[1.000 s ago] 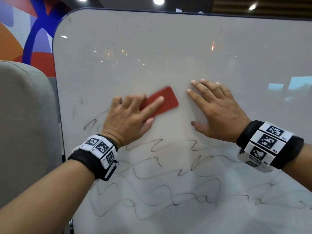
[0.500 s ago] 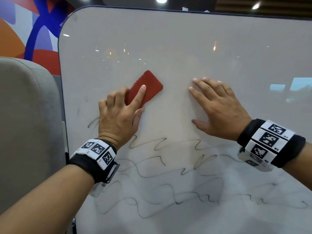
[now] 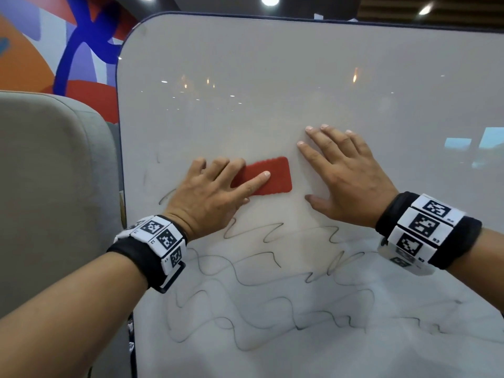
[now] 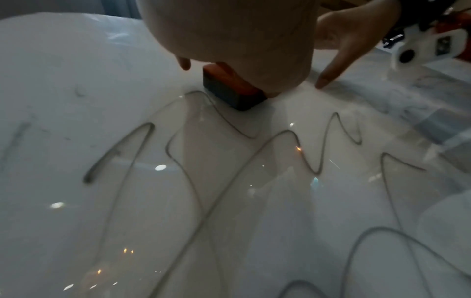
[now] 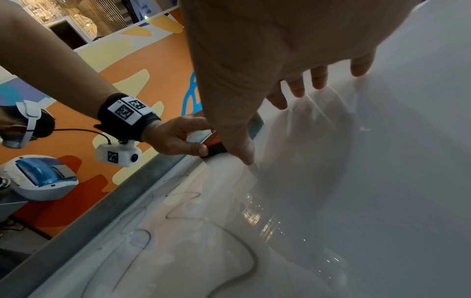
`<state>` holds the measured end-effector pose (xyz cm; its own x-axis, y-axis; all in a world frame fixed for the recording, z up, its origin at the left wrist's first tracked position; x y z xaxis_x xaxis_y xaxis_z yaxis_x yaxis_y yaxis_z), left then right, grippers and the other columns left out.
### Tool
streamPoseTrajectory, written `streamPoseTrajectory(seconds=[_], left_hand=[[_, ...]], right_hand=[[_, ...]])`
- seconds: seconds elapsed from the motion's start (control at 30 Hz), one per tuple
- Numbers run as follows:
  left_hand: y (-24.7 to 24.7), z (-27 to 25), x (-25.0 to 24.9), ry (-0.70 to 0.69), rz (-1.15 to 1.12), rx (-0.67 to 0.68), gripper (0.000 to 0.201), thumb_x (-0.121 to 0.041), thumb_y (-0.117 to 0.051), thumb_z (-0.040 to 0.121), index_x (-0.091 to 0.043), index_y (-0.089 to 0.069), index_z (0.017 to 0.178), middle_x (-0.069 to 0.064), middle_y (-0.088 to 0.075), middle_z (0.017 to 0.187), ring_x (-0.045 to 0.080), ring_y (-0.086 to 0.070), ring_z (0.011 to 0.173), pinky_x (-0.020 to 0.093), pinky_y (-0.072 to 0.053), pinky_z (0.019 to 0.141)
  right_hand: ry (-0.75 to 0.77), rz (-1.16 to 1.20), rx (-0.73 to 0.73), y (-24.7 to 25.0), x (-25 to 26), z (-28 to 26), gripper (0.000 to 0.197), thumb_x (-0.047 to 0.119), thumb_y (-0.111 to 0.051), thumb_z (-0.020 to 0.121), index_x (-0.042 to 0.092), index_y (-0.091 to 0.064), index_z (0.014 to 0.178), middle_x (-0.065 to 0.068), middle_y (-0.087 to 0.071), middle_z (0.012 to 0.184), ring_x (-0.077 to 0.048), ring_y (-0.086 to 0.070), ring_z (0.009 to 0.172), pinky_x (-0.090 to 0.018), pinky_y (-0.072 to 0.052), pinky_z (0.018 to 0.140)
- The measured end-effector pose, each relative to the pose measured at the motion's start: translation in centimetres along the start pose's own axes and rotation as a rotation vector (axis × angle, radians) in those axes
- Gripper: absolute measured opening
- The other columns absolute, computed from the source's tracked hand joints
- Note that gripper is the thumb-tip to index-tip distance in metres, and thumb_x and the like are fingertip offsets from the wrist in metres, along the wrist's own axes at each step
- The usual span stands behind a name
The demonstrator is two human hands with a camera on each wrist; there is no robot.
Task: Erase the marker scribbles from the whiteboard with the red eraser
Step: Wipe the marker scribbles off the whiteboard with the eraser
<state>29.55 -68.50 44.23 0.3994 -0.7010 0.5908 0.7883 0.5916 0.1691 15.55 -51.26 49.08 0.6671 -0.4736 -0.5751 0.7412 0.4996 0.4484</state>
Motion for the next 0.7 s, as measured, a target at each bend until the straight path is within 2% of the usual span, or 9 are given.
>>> streamPoseTrajectory(seconds=[0.03, 0.13, 0.17, 0.2, 0.3, 0.37, 0.57, 0.63, 0.7], left_hand=[[0.0, 0.0, 0.6, 0.023, 0.005, 0.005, 0.055, -0.036, -0.055, 0.093, -0.030, -0.045, 0.146, 0.013, -0.058, 0.122, 0.032, -0.052, 0.098, 0.045, -0.041, 0.076], [0.2, 0.0, 1.8, 0.244, -0.006, 0.006, 0.059, -0.040, -0.056, 0.091, -0.032, -0.042, 0.148, 0.012, -0.055, 0.124, 0.032, -0.048, 0.101, 0.045, -0.040, 0.077], [0.2, -0.1, 1.6, 0.267, -0.011, 0.005, 0.059, -0.039, -0.056, 0.091, -0.031, -0.042, 0.148, 0.013, -0.055, 0.124, 0.033, -0.048, 0.101, 0.046, -0.040, 0.077], [0.1, -0.2, 1.1, 0.232, -0.015, 0.005, 0.059, -0.038, -0.056, 0.090, -0.030, -0.043, 0.147, 0.014, -0.056, 0.123, 0.033, -0.049, 0.100, 0.046, -0.040, 0.077], [-0.1, -0.7, -0.3, -0.026, -0.008, 0.004, 0.052, -0.035, -0.053, 0.094, -0.028, -0.047, 0.145, 0.015, -0.059, 0.120, 0.033, -0.054, 0.096, 0.046, -0.042, 0.076], [-0.1, -0.9, 0.1, -0.060, 0.003, 0.018, 0.051, -0.037, -0.051, 0.094, -0.030, -0.046, 0.145, 0.014, -0.058, 0.121, 0.032, -0.052, 0.097, 0.046, -0.041, 0.076], [-0.1, -1.0, 2.7, 0.342, -0.050, 0.050, 0.059, -0.046, -0.050, 0.093, -0.032, -0.038, 0.149, 0.013, -0.052, 0.126, 0.033, -0.046, 0.101, 0.045, -0.039, 0.077], [-0.2, -1.1, 3.0, 0.398, -0.057, 0.064, 0.059, -0.045, -0.049, 0.093, -0.030, -0.037, 0.149, 0.014, -0.050, 0.126, 0.033, -0.045, 0.102, 0.046, -0.038, 0.078], [-0.1, -1.2, 2.7, 0.365, -0.053, 0.058, 0.059, -0.043, -0.051, 0.092, -0.029, -0.038, 0.149, 0.014, -0.050, 0.126, 0.034, -0.046, 0.100, 0.046, -0.039, 0.077]], right_hand=[[-0.001, -0.004, 0.001, -0.1, 0.2, 0.0, 0.095, 0.052, -0.071, 0.071, 0.010, -0.036, 0.150, -0.016, -0.028, 0.158, -0.037, -0.026, 0.145, -0.056, -0.025, 0.115], [-0.014, -0.011, 0.014, -0.1, 0.6, 0.2, 0.100, 0.055, -0.072, 0.070, 0.011, -0.033, 0.151, -0.016, -0.025, 0.159, -0.037, -0.024, 0.146, -0.057, -0.023, 0.115], [-0.019, -0.014, 0.023, -0.1, 0.7, 0.3, 0.102, 0.057, -0.072, 0.069, 0.012, -0.032, 0.151, -0.016, -0.024, 0.160, -0.037, -0.023, 0.146, -0.058, -0.023, 0.116], [-0.023, -0.017, 0.029, -0.1, 0.8, 0.4, 0.103, 0.058, -0.072, 0.069, 0.012, -0.031, 0.152, -0.016, -0.023, 0.160, -0.037, -0.023, 0.146, -0.058, -0.023, 0.116], [-0.037, -0.024, 0.038, -0.2, 1.0, 0.4, 0.106, 0.059, -0.073, 0.068, 0.013, -0.029, 0.153, -0.016, -0.021, 0.161, -0.037, -0.021, 0.147, -0.057, -0.023, 0.116], [-0.044, -0.022, 0.039, -0.2, 1.2, 0.4, 0.106, 0.058, -0.073, 0.068, 0.013, -0.029, 0.153, -0.017, -0.020, 0.161, -0.038, -0.020, 0.147, -0.057, -0.023, 0.116], [-0.030, -0.028, 0.054, -0.4, 2.1, 1.0, 0.108, 0.059, -0.074, 0.068, 0.013, -0.027, 0.154, -0.017, -0.020, 0.161, -0.037, -0.020, 0.147, -0.058, -0.024, 0.116], [-0.035, -0.027, 0.059, -0.5, 2.4, 1.3, 0.109, 0.060, -0.073, 0.068, 0.014, -0.025, 0.154, -0.016, -0.019, 0.161, -0.037, -0.019, 0.148, -0.058, -0.023, 0.116], [-0.042, -0.026, 0.058, -0.5, 2.6, 1.5, 0.109, 0.061, -0.073, 0.068, 0.014, -0.025, 0.154, -0.017, -0.018, 0.162, -0.037, -0.019, 0.148, -0.058, -0.023, 0.116]])
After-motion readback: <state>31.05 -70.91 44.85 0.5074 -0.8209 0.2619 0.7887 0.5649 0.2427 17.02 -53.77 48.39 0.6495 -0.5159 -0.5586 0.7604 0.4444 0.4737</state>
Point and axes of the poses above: each hand's wrist, its own z-axis towards the middle knuckle, its own y-axis out of the back of the hand, x = y × z, the point moved 5 cm from there along z, towards the middle knuckle
